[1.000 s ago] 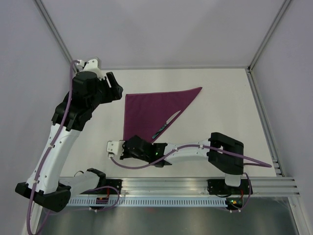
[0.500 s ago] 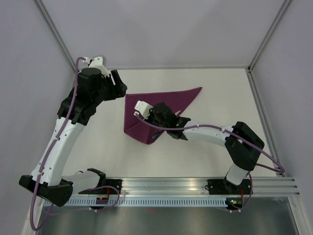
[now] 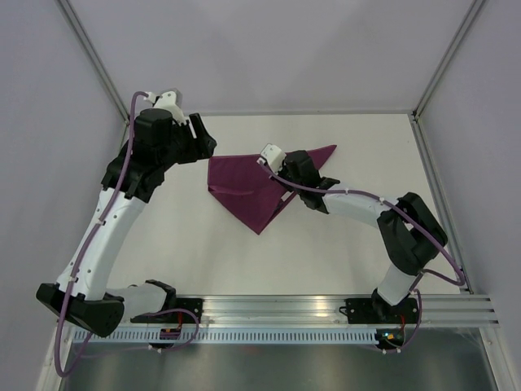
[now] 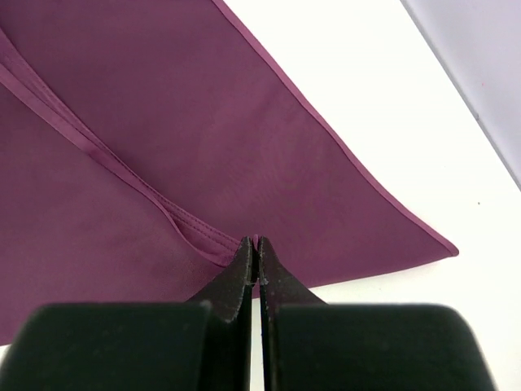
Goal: Fold the napkin, place the utensils inside, and roll it up
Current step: Fold the napkin
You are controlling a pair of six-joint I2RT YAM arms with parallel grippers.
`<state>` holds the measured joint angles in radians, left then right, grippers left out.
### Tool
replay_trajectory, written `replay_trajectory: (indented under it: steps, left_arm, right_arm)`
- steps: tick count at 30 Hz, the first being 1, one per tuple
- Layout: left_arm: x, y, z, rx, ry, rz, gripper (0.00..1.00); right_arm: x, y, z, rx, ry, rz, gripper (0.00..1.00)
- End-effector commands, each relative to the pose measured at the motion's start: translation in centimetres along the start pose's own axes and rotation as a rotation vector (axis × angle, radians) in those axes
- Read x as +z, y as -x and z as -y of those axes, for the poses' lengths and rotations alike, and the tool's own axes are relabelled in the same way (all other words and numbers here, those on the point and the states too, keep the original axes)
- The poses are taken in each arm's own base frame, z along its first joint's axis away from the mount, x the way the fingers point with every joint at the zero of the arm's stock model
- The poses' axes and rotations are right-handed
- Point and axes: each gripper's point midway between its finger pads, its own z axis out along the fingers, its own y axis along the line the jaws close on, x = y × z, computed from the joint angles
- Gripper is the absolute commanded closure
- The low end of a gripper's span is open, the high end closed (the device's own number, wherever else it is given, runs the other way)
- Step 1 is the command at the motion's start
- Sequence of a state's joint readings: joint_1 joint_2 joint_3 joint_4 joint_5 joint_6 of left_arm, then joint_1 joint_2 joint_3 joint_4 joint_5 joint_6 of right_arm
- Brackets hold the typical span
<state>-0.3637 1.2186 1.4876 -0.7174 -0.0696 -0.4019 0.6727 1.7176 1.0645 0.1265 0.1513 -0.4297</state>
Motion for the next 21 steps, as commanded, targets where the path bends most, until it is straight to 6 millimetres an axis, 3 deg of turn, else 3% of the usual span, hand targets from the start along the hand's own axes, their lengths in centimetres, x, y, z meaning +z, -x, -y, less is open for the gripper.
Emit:
replay_trajectory:
  steps: [1, 21]
  left_arm:
    - [0.0, 1.3, 0.9, 0.025, -0.055, 0.041, 0.29]
    - [1.8, -0.4, 1.0, 0.017, -0.081, -0.010, 0.29]
  right_arm:
    - [0.6, -0.7, 0.5, 0.002, -0.003, -0.012, 1.00]
    - [2.2, -6.0, 1.1, 0.023, -0.004, -0.134, 0.99]
